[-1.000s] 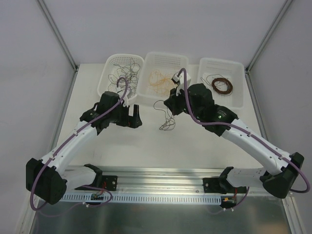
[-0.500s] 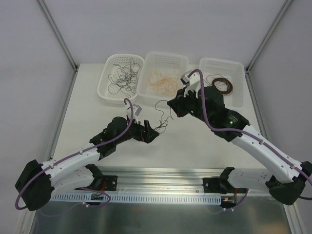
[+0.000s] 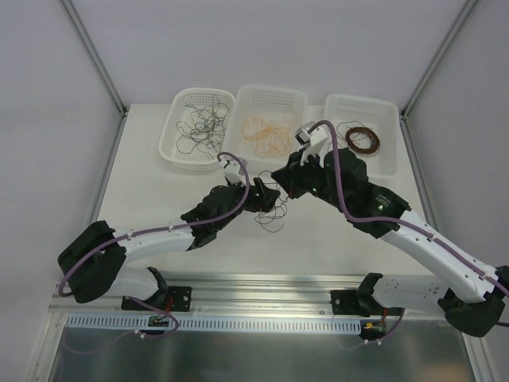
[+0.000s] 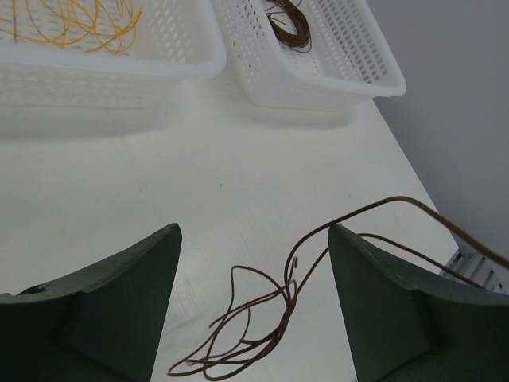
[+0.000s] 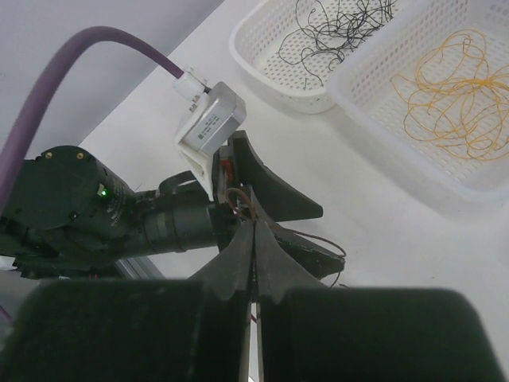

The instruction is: Untangle the cables

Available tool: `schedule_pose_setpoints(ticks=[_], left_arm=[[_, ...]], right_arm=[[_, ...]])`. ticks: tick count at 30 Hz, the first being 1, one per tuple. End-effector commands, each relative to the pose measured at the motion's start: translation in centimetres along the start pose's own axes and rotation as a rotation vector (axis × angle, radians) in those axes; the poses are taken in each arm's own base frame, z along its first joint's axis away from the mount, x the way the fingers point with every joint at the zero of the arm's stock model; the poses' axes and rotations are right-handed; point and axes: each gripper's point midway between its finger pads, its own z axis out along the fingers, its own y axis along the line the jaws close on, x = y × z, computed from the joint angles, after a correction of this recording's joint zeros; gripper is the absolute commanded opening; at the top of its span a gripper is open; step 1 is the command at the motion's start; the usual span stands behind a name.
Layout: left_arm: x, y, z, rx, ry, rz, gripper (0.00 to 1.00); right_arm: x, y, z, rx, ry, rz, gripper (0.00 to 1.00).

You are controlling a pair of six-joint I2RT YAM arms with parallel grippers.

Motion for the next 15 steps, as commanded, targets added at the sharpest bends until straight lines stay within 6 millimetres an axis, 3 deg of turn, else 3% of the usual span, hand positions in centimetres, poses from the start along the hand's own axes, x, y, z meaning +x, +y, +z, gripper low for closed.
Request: schedule_pose_setpoints(ticks=[1,3,6,15], left_arm=[[-3.5,-3.2,1.7,0.048,-0.136,-0.041,0.75],[-2.8,-2.9,2.2,0.026,-0.126,-0.059,0.72],[-0.5,-0.9,2.9,-0.048,-0.091,-0.107,0.69],[7.4,4.0,4.5,-0.24,0.08,-0.206,0.61]], right_arm=[[-1.6,0.4,-1.1,-0.007,-0.063,0.024,0.01],[-1.9,0.6,-1.3,-0.011,-0.071,0.024,0.01],[-3.0,0.7,-2.4,-0.012,-0.098,0.019,0.01],[-5.7,0.7,-6.1,-0.01,-0.168,0.018,0.01]])
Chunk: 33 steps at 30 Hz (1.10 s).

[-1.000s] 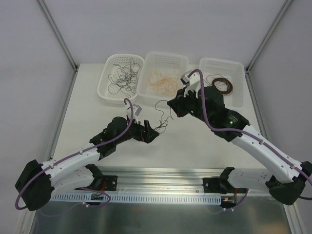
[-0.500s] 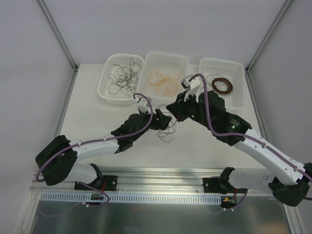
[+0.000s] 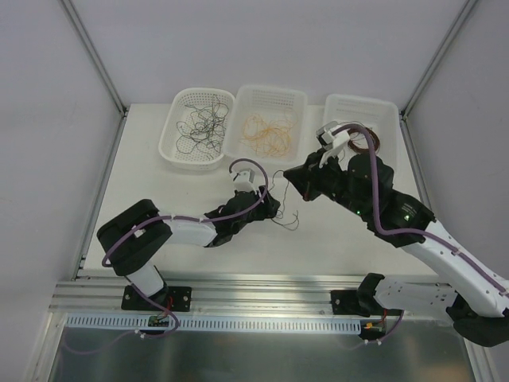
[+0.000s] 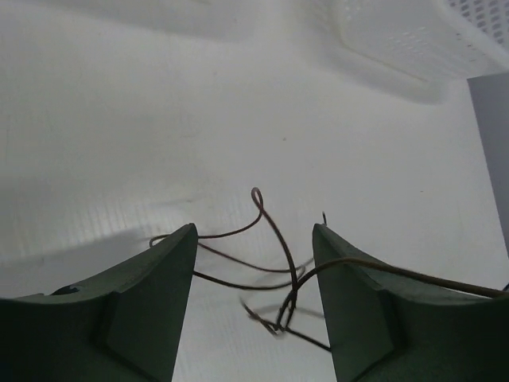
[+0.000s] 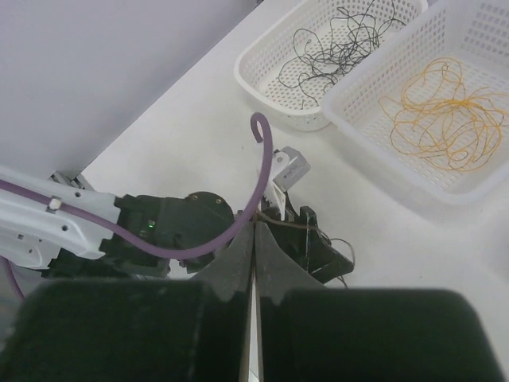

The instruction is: Untangle the cables

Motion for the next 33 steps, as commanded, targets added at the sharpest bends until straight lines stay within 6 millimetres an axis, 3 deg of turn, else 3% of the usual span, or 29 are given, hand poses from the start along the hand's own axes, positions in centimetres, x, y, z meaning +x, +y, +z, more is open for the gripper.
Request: schedule_pose_setpoints(ticks=[1,5,11,14,17,25,29,33], left_arm=[[0.4,1.6,0.7,-0.098,-0.019,-0.089,0.58],[1.1,5.6,0.0,-0.25,-0.009,-0.106,0.54],[-0.8,10.5,-2.5,-0.42,-0.032,-0.109,0.54],[-1.4,13.6,-4.2,-0.525,-0.012,-0.105,0.54],[-2.0,15.0,-5.7,-0.548,-0.015,-0.11,0.54],[-5.8,12.4,-9.2,-0.454,-0.029,-0.018,0.7],[-8.8,11.5,-11.8,-0.445,0.001,0.055,0.86],[-11.2,10.5,-13.8,-0.406,0.056,0.122,0.99]], right_arm=[[-4.1,0.4,-2.6,-0.001,-0.108,-0.016,0.01],[-5.5,-0.6,-4.5,0.051,-0.137,-0.056,0.01],[-8.3,-3.6,-8.1,0.215,-0.2,-0.119,0.01],[-9.1,-5.0,-9.3,0.287,-0.22,-0.146,0.0],[-9.4,-6.6,-9.7,0.368,-0.221,-0.18,0.01],[-10.7,-11.6,-8.9,0.54,-0.209,-0.205,0.01],[-11.9,-14.2,-8.2,0.601,-0.203,-0.209,0.01],[-13.3,-18.5,-7.9,0.71,-0.205,-0.199,0.01]])
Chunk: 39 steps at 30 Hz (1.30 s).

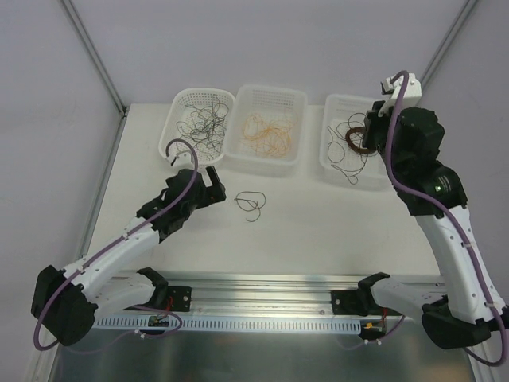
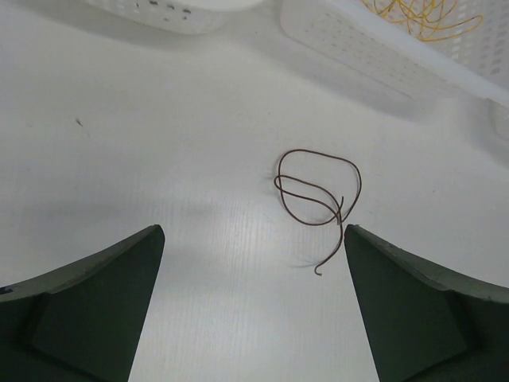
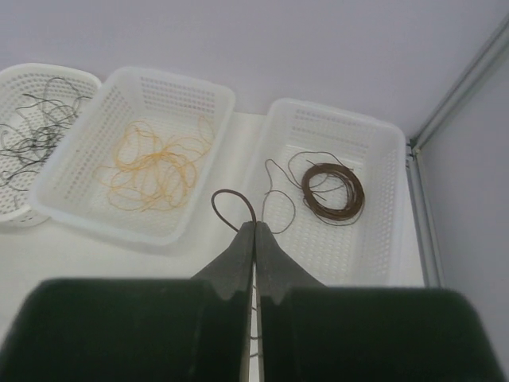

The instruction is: Untangle the cables

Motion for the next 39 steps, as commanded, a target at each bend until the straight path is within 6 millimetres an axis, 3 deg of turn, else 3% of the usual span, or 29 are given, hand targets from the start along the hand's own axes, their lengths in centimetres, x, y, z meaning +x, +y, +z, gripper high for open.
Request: schedule_pose_setpoints(ticks=[1,2,7,10,11,13,14,15,17,19,23,27,29,31,32,34,35,39], left_arm=[[-1.7,-0.1,-2.6,0.052,0.081,0.167,0.99],[-2.5,0.2,-3.3,0.038,0.101,0.188,0.99],[-4.5,0.3,-5.5,0.06,0.148,0.296,0.99],[-5.0,0.6,-5.9,0.068,0.147,0.322,0.99],[-4.8,0.8,-5.6,0.058,0.155,0.327,0.99],[-4.3,1.5,-5.0,0.039,0.171,0.33,0.99],[-3.5,1.9,-4.5,0.026,0.197,0.333,0.99],[-2.9,1.9,-4.3,0.034,0.215,0.329,0.99],[-2.0,2.1,-3.7,0.044,0.245,0.31,0.99],[-1.8,2.1,-3.7,0.052,0.252,0.303,0.99],[-3.2,4.4,-3.7,-0.033,0.194,0.315,0.99],[-3.4,5.6,-3.8,-0.069,0.172,0.316,0.99],[-3.6,5.5,-3.9,-0.066,0.162,0.313,0.99],[-3.9,5.9,-3.9,-0.084,0.149,0.318,0.99],[-4.0,6.1,-3.9,-0.096,0.143,0.319,0.99],[-3.9,6.2,-3.8,-0.101,0.146,0.319,0.99],[-4.0,6.2,-3.8,-0.1,0.143,0.318,0.99],[-4.0,6.4,-3.8,-0.111,0.142,0.319,0.99]], right_arm=[[-2.6,-2.3,2.3,0.053,-0.056,0.004,0.0],[-3.3,-3.4,2.9,0.079,-0.073,0.017,0.01],[-3.0,-6.0,7.9,0.135,-0.042,0.028,0.01],[-1.2,-7.5,11.4,0.165,0.012,0.043,0.01],[0.8,-8.3,13.4,0.182,0.065,0.046,0.01],[3.0,-9.0,15.3,0.199,0.12,0.063,0.03],[4.3,-9.6,15.9,0.22,0.154,0.072,0.12],[6.8,-9.6,17.3,0.223,0.214,0.079,0.2],[9.4,-10.0,17.9,0.243,0.283,0.109,0.42],[12.1,-9.7,18.2,0.239,0.349,0.118,0.54],[14.4,-6.4,17.6,0.115,0.395,0.146,0.7],[16.6,-2.6,16.1,-0.003,0.469,0.149,0.76],[17.9,0.9,14.8,-0.112,0.502,0.14,0.77],[18.8,3.1,13.9,-0.163,0.522,0.128,0.77],[18.9,5.5,13.2,-0.225,0.525,0.113,0.78],[20.5,8.0,12.3,-0.28,0.561,0.091,0.79],[20.9,10.4,11.7,-0.34,0.568,0.069,0.79],[23.1,16.4,10.3,-0.489,0.591,0.019,0.79]])
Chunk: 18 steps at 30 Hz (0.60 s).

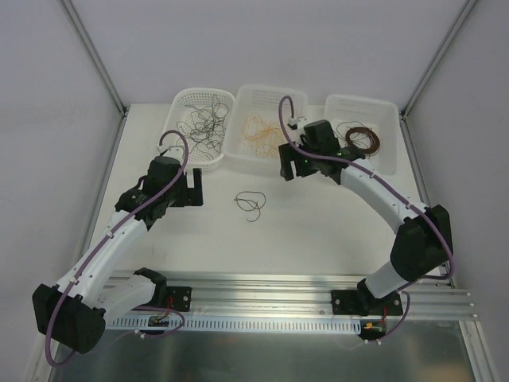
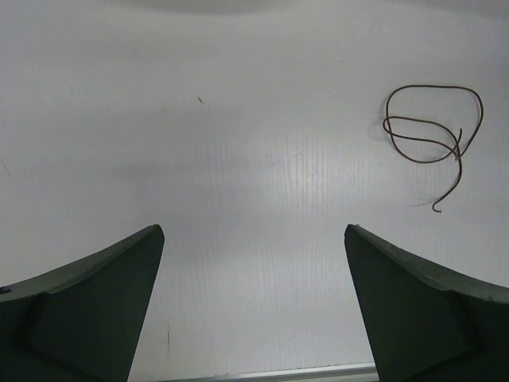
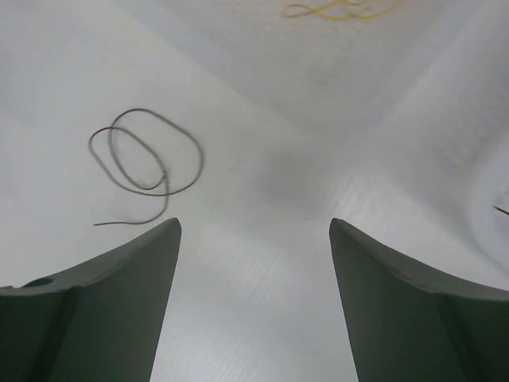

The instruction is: Untangle the cables

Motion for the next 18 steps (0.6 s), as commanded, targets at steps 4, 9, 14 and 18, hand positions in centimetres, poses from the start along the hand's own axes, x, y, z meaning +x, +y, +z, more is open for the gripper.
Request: schedule_pose_setpoints(ticks=[4,9,14,18], left_arm=[[-0.6,1.1,-0.3,-0.048,-0.038,0.014,0.99],[-0.5,1.3,-0.3,-0.055,-0.038,0.014,0.99],[-0.6,1.4,-0.2,-0.051,-0.038,0.005,0.99],[-0.8,1.6,-0.3,-0.052,-0.043,-0.006,0.99]], right_arm=[[2.1,8.5,3.4,-0.19,0.048,-0.165,0.79],[5.5,13.0,6.6,-0.267,0.139,-0.306,0.74],[7.8,15.1,9.8,-0.304,0.194,-0.359,0.65],[8.8,15.5,11.1,-0.306,0.205,-0.36,0.47]])
